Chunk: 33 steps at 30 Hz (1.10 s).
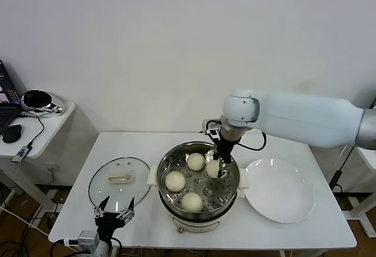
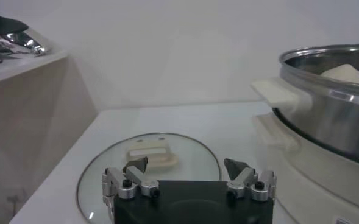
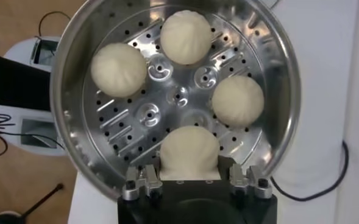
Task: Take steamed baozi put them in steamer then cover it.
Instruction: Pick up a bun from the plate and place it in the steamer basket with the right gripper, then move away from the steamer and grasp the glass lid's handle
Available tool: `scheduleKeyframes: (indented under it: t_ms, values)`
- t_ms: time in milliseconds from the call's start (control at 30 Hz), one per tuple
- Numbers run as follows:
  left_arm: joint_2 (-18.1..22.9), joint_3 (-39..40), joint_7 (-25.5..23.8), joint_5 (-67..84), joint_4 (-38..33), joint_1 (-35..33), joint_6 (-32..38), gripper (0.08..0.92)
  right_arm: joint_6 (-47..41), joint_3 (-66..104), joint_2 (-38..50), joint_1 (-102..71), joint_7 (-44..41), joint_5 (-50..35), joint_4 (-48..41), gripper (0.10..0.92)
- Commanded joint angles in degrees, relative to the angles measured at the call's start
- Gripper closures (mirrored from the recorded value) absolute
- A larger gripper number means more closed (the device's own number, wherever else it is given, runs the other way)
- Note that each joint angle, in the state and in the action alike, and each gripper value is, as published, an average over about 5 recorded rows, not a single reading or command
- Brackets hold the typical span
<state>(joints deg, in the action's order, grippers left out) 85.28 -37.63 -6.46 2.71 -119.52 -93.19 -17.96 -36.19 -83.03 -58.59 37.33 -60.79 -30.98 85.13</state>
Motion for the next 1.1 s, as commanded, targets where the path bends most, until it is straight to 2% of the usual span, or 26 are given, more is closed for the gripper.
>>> scheduleKeyframes:
  t_ms: [33, 200, 467, 567, 700, 867, 1100]
  values:
    - [0.07, 0.09, 0.00, 0.22, 0.04, -0.07, -0.03, 0.177, -0.43, -1.38, -2.39, -2.73, 0.32, 2.25, -2.06, 0.448]
    - [0.29, 0.53, -0.01, 0.13, 0.28, 0.01, -0.04, 0.177, -0.71, -1.11, -1.66, -2.76, 1.05, 1.75, -1.82, 0.440]
    - [0.62, 0.91, 0.05, -0.09, 0.28, 0.00, -0.05, 0.177, -0.88, 1.29, 2.00, -1.67, 1.39, 0.62, 0.10, 0.246]
    - [0.78, 1.08, 0.04, -0.17, -0.23, -0.37, -0.07, 0.177, -0.65, 3.06, 5.29, 0.06, 1.02, 0.64, 1.96, 0.209]
    - [1.06, 1.12, -0.10, 0.58, -1.14, -0.96, -0.09, 0.177, 0.72, 9.03, 12.35, 1.41, 1.77, -0.56, 4.86, 0.203]
    - [0.81, 1.50, 0.41, 3.98, -1.72, -1.78, -0.07, 0.177, 3.76, 28.06, 26.77, -8.48, 11.91, -4.20, 9.67, 0.203]
    - [0.89, 1.50, 2.41, 7.90, -1.32, -2.07, 2.50, 0.177, 12.57, 66.69, 38.15, -44.46, 29.36, -7.42, 15.35, 0.203]
